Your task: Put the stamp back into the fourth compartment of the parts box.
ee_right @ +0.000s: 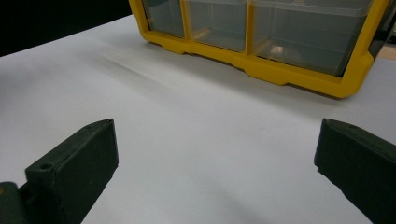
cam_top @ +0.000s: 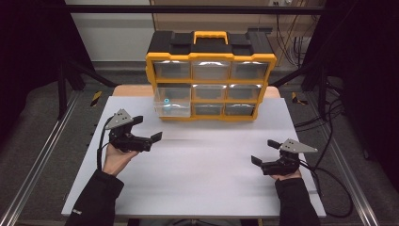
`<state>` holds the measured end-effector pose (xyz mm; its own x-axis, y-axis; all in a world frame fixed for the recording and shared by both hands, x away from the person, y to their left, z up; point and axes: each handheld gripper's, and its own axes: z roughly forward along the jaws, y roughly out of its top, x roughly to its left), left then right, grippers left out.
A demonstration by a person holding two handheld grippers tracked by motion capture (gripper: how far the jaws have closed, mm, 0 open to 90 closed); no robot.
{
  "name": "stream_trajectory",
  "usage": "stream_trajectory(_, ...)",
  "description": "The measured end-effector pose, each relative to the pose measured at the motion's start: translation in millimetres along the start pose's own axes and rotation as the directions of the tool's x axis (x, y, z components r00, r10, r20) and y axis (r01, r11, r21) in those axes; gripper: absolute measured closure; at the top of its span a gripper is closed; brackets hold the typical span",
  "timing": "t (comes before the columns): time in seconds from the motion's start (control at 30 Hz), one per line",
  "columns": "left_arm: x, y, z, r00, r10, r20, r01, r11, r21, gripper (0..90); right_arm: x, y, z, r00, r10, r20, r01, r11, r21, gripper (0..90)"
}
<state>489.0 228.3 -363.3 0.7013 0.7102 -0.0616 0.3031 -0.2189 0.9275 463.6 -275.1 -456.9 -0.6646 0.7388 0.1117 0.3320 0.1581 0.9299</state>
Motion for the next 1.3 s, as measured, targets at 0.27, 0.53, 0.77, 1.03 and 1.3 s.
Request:
stream_trajectory(0.27, 4.8, -24.2, -5.6, 0.9997, -0.023, 0.005, 0.023, 0.9996, -0.015, 0.7, 0.4, -0.3, 0.4, 1.0, 0.003, -0.007, -0.003, 1.0, 0.004, 0.1)
stream_trajectory(0.53, 10.0, -43.1, -12.7, 0.9997, -0.026, 0.001, 0.026, 0.9994, -0.022, 1.1, 0.5, -0.6, 0.4, 1.0, 0.006, -0.006, -0.006, 1.0, 0.002, 0.1)
stream_trajectory(0.77, 16.0, -62.3, -22.3, 0.9992, -0.039, -0.011, 0.039, 0.999, -0.02, 1.2, 0.2, -1.2, 0.3, 0.9999, 0.005, -0.01, -0.005, 1.0, 0.003, 0.1)
stream_trajectory(1.03, 21.2, -79.5, -26.9, 0.9984, -0.054, -0.018, 0.054, 0.9986, 0.004, 1.2, 0.4, -1.9, 0.2, 0.9999, 0.008, -0.011, -0.008, 1.0, 0.005, 0.2)
stream_trajectory(1.3, 23.2, -87.4, -29.7, 0.9981, -0.05, -0.035, 0.05, 0.9987, 0.006, 1.2, 0.7, -2.5, 0.9, 0.9999, 0.009, -0.012, -0.009, 1.0, 0.008, 0.2)
